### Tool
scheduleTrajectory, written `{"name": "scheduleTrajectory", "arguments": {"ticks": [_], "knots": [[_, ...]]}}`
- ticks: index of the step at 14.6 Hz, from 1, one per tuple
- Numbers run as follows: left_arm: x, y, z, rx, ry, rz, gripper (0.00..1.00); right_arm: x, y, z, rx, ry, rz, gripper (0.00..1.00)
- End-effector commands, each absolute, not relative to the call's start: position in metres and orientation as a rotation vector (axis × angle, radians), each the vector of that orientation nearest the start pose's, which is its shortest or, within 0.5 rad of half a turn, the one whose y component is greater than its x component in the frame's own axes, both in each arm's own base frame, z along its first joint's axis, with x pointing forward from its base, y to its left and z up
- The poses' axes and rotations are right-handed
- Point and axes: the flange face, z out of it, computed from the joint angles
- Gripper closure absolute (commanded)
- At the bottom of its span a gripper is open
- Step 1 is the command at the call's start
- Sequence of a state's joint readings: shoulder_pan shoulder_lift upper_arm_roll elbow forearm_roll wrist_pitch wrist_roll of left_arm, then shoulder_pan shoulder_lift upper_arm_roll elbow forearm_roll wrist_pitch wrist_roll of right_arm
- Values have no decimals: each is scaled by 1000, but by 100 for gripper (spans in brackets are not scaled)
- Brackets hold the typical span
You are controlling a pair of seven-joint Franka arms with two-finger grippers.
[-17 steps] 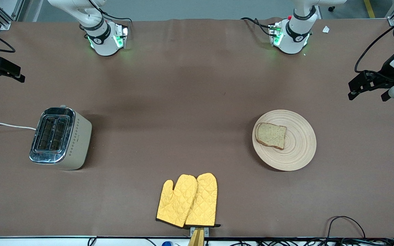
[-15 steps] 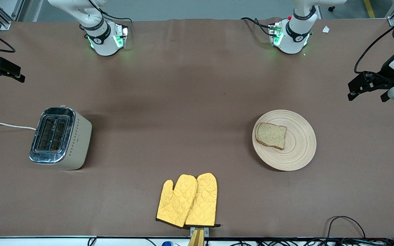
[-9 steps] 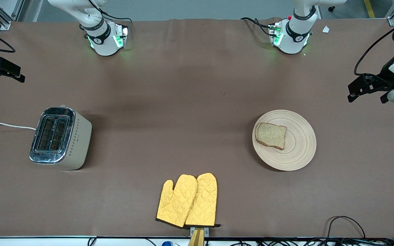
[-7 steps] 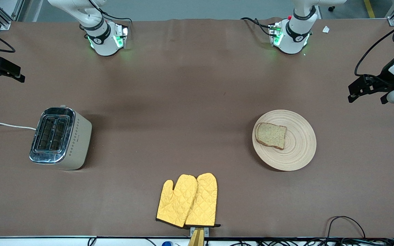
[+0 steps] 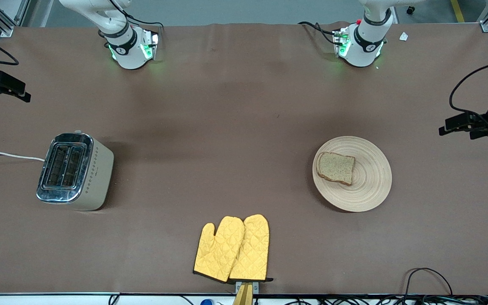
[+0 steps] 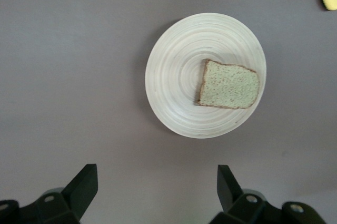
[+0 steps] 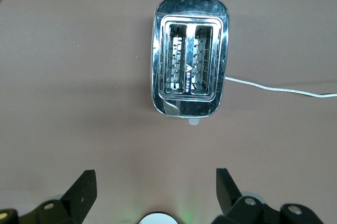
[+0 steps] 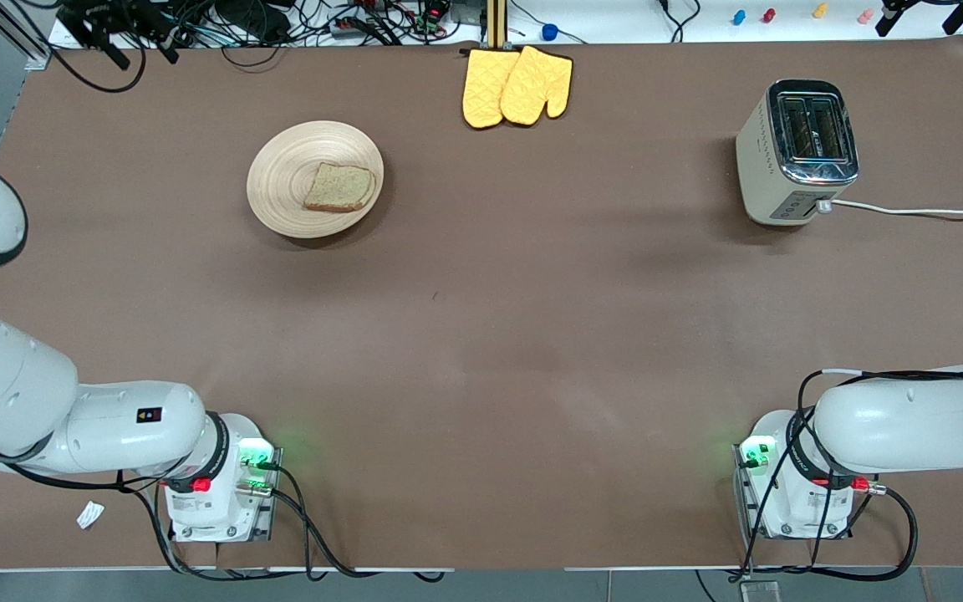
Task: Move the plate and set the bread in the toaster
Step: 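Move the left gripper down toward the rim of the wooden plate, then grip the rim of the wooden plate with the left gripper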
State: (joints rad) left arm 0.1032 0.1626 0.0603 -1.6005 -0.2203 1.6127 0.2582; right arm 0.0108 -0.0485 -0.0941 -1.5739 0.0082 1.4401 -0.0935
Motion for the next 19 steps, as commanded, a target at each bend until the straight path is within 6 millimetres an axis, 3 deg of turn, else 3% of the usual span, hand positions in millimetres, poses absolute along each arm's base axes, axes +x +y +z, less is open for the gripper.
{"name": "scheduleTrajectory", "arguments": {"ticks": [1, 3, 5, 9, 14, 16, 19], "knots": [[609, 87, 477, -3489, 107, 266, 0, 523, -47, 640, -3101, -16, 131, 0], [619, 99, 432, -3625, 147, 306, 0, 522, -47, 640, -3100, -16, 131, 0], [626, 117, 371, -3700, 97, 415, 0, 523, -47, 640, -3101, -16, 131, 0], [630, 125, 277, -3832, 103, 521, 0, 523, -46, 640, -3101, -16, 131, 0], [632, 134, 211, -3896, 178, 509, 0, 523, -46, 640, -3099, -19, 130, 0], [635, 137, 201, -3894, 201, 468, 0, 523, -46, 639, -3099, -16, 133, 0], [636, 132, 171, -3929, 229, 408, 0, 523, -45, 639, -3099, -19, 133, 0]]}}
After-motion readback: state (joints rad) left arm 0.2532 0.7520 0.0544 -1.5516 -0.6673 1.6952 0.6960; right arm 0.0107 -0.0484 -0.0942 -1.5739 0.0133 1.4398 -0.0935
